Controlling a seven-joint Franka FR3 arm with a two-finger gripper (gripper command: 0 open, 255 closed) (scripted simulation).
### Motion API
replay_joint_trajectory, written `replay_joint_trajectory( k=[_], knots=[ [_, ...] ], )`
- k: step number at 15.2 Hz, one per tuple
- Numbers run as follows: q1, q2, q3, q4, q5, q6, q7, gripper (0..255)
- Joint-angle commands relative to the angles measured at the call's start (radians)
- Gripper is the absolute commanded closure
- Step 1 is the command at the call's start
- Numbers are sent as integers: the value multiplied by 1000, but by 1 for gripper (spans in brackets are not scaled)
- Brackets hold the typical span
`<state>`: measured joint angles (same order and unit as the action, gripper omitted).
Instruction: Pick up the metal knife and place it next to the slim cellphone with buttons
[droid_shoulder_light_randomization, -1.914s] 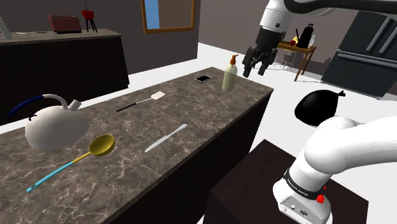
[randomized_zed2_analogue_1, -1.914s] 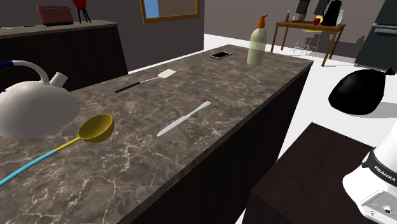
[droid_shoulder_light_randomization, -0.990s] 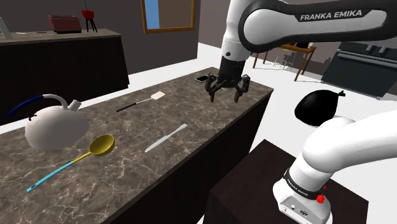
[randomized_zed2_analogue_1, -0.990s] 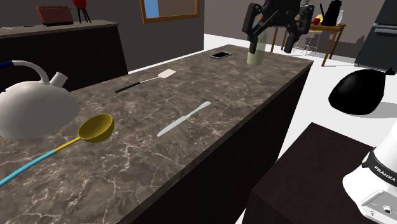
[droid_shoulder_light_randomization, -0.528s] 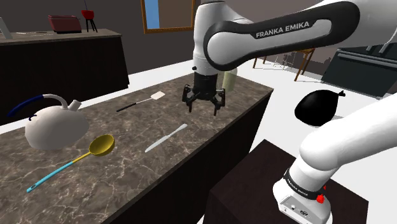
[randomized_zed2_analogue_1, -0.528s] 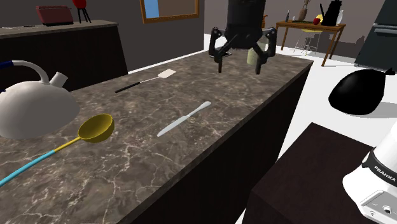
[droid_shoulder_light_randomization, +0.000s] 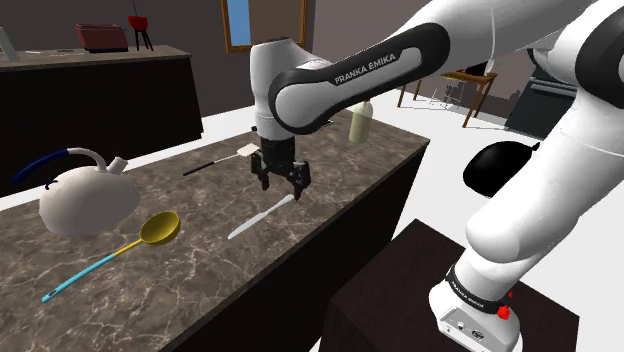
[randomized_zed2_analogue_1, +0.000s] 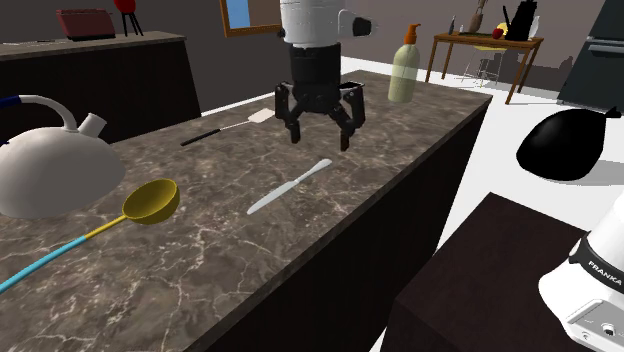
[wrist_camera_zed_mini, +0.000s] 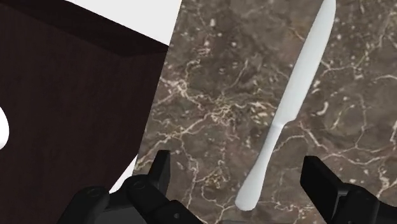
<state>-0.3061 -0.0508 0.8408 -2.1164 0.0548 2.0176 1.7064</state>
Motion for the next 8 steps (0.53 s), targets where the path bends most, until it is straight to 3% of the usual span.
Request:
replay_joint_trajectory(
  k=[1,5,8],
  knots=[
    [2,124,26,66,-93,5,163,0],
    [89,355,-22,214,-253,-7,418,0],
    [100,369,-36,190,-265,29,426,0]
  ],
)
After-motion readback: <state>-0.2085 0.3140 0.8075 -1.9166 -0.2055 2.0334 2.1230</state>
